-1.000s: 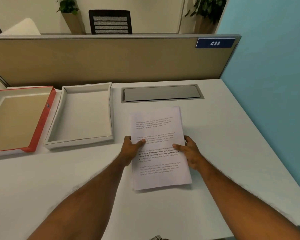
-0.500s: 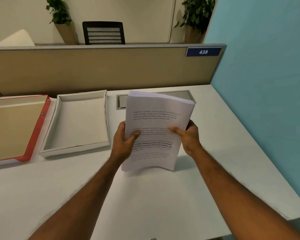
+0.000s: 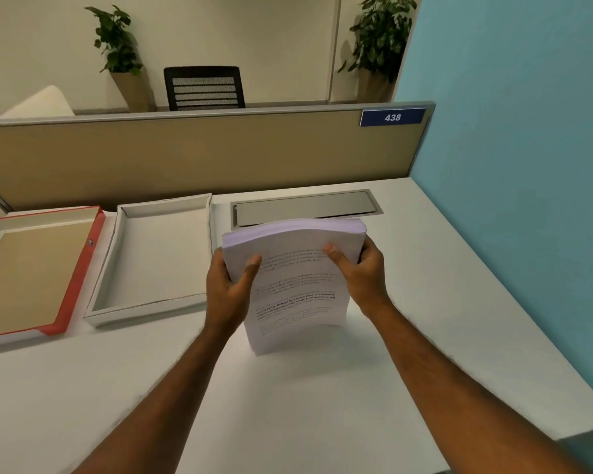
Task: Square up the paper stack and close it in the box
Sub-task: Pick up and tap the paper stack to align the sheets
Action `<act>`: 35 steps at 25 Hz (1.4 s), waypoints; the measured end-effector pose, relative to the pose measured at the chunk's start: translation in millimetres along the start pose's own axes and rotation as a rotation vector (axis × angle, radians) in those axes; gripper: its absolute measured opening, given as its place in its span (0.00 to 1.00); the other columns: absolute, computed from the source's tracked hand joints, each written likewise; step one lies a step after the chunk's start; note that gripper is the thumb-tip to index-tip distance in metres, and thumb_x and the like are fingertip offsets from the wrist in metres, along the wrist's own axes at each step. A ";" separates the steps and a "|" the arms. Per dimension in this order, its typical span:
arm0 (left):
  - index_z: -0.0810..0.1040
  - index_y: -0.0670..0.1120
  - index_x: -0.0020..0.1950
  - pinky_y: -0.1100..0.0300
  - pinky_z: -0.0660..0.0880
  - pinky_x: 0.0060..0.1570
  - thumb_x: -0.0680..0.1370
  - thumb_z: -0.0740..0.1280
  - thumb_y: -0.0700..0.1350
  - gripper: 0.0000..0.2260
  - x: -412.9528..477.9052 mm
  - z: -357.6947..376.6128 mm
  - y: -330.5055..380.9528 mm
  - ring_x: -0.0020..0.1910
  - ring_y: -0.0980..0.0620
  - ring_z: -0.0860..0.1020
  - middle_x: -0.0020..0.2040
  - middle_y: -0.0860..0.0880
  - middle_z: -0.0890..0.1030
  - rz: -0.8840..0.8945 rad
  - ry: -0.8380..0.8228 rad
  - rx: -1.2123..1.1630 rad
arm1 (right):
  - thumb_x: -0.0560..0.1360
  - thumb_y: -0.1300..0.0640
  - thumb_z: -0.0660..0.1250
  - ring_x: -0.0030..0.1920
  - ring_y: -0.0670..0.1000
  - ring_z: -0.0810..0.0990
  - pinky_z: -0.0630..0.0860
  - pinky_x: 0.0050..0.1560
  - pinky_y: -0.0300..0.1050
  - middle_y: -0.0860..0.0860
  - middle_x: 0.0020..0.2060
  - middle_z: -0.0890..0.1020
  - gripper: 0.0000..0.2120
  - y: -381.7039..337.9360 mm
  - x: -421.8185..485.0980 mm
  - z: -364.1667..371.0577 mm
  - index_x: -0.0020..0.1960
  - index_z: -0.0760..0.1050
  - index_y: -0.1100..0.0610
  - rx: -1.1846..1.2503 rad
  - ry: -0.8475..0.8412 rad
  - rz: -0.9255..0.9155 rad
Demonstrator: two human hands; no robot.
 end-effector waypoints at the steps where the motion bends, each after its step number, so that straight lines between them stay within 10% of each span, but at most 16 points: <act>1: 0.74 0.41 0.58 0.68 0.77 0.36 0.74 0.65 0.62 0.26 7.7 -0.2 16.4 0.44 0.60 0.81 0.46 0.50 0.79 0.026 0.037 -0.010 | 0.69 0.41 0.70 0.41 0.50 0.83 0.81 0.36 0.38 0.47 0.42 0.83 0.11 -9.2 1.9 -0.8 0.48 0.76 0.44 0.027 0.057 -0.001; 6: 0.79 0.47 0.37 0.73 0.67 0.25 0.76 0.60 0.61 0.20 16.2 -1.7 33.8 0.31 0.58 0.77 0.31 0.52 0.78 -0.172 0.373 0.030 | 0.71 0.38 0.65 0.35 0.50 0.80 0.75 0.32 0.38 0.50 0.35 0.81 0.16 -30.1 7.2 -2.4 0.37 0.71 0.50 -0.045 0.338 0.075; 11: 0.82 0.50 0.42 0.68 0.70 0.28 0.74 0.56 0.50 0.15 15.6 -3.0 36.2 0.39 0.53 0.78 0.40 0.52 0.82 -0.214 0.433 0.043 | 0.79 0.54 0.60 0.37 0.55 0.78 0.72 0.33 0.41 0.51 0.33 0.77 0.13 -33.2 14.6 -5.2 0.37 0.71 0.53 -0.028 0.328 0.034; 15: 0.83 0.49 0.48 0.73 0.71 0.33 0.79 0.54 0.47 0.16 15.8 -5.8 41.1 0.42 0.61 0.79 0.46 0.53 0.83 -0.167 0.477 0.025 | 0.79 0.47 0.56 0.36 0.57 0.76 0.72 0.35 0.44 0.56 0.33 0.76 0.16 -31.2 14.7 -2.6 0.38 0.70 0.57 0.003 0.319 0.034; 19: 0.78 0.47 0.55 0.70 0.74 0.34 0.78 0.52 0.65 0.25 -4.6 -0.5 30.3 0.43 0.59 0.80 0.46 0.53 0.80 0.002 0.255 -0.052 | 0.71 0.30 0.58 0.40 0.49 0.82 0.80 0.36 0.38 0.53 0.41 0.81 0.28 -14.0 5.1 -1.4 0.53 0.72 0.54 0.006 0.067 -0.060; 22: 0.72 0.53 0.59 0.67 0.77 0.39 0.77 0.59 0.63 0.18 -35.7 5.8 -6.0 0.48 0.59 0.80 0.50 0.56 0.78 0.002 0.073 0.035 | 0.71 0.44 0.71 0.52 0.52 0.83 0.84 0.48 0.50 0.52 0.53 0.82 0.26 28.2 -13.6 -2.5 0.64 0.69 0.53 -0.088 -0.137 -0.028; 27: 0.65 0.66 0.54 0.70 0.78 0.39 0.79 0.60 0.49 0.11 -53.7 12.6 -20.7 0.50 0.63 0.79 0.53 0.57 0.77 -0.009 0.077 0.066 | 0.73 0.51 0.71 0.53 0.49 0.81 0.83 0.50 0.52 0.48 0.52 0.81 0.18 42.2 -23.3 -6.3 0.59 0.68 0.42 -0.095 -0.111 -0.051; 35: 0.64 0.58 0.57 0.73 0.76 0.39 0.80 0.58 0.50 0.08 -62.8 12.0 -43.3 0.51 0.66 0.77 0.53 0.57 0.76 -0.025 0.057 0.144 | 0.74 0.49 0.70 0.53 0.45 0.82 0.82 0.47 0.41 0.41 0.53 0.81 0.18 59.2 -32.5 -9.8 0.60 0.68 0.38 -0.099 -0.146 -0.074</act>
Point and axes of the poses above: each hand's wrist, its own x-axis towards the middle knuckle, its own z-axis out of the palm, y = z × x, the point moved 8 cm from there along x, towards the middle knuckle
